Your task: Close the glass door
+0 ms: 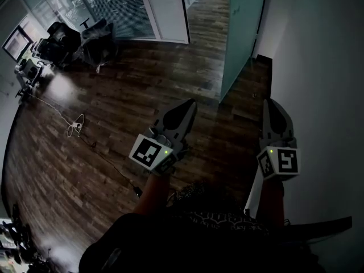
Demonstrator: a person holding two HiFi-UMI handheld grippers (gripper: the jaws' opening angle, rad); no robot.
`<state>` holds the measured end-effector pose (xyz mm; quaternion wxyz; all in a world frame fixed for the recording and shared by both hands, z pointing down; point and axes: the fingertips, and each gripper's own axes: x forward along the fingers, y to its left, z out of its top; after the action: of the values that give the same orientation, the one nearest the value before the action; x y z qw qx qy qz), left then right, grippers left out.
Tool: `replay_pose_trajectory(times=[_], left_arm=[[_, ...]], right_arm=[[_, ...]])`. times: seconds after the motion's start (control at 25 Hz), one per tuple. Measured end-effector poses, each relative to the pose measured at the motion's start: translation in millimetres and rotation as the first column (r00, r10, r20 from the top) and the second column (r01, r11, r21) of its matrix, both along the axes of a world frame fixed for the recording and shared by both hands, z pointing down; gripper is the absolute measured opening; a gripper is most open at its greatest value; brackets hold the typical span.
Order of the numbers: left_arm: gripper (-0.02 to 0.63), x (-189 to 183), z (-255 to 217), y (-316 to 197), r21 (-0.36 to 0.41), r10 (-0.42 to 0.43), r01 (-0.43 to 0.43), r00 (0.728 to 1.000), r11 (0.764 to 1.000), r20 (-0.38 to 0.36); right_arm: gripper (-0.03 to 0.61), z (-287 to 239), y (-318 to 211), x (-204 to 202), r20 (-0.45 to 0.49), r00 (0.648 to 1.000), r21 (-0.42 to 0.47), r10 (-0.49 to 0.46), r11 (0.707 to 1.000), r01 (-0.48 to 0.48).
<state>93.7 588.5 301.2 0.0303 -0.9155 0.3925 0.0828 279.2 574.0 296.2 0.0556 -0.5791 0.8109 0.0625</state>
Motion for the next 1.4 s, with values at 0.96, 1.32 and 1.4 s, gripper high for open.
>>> replay_pose_trajectory(times=[0.96, 1.32, 1.4], left_arm=[[0.002, 11, -24, -242, 0.027, 0.094, -0.094, 0.996, 0.995, -0.005], [0.002, 17, -17, -305, 0.007, 0.118, -0.118, 0.993, 0.993, -0.011], [0.002, 18, -11, -311, -0.002, 0.118, -0.118, 0.993, 0.993, -0.010]], right_arm=[[0.003, -8, -217, 1, -0.011, 0.999, 0.004, 0.035, 0.999, -0.035], [0.003, -2, -280, 6, -0.029, 0.999, -0.018, 0.043, 0.999, -0.043], [0.003, 5, -288, 11, -0.029, 0.998, -0.029, 0.051, 0.998, -0.052]])
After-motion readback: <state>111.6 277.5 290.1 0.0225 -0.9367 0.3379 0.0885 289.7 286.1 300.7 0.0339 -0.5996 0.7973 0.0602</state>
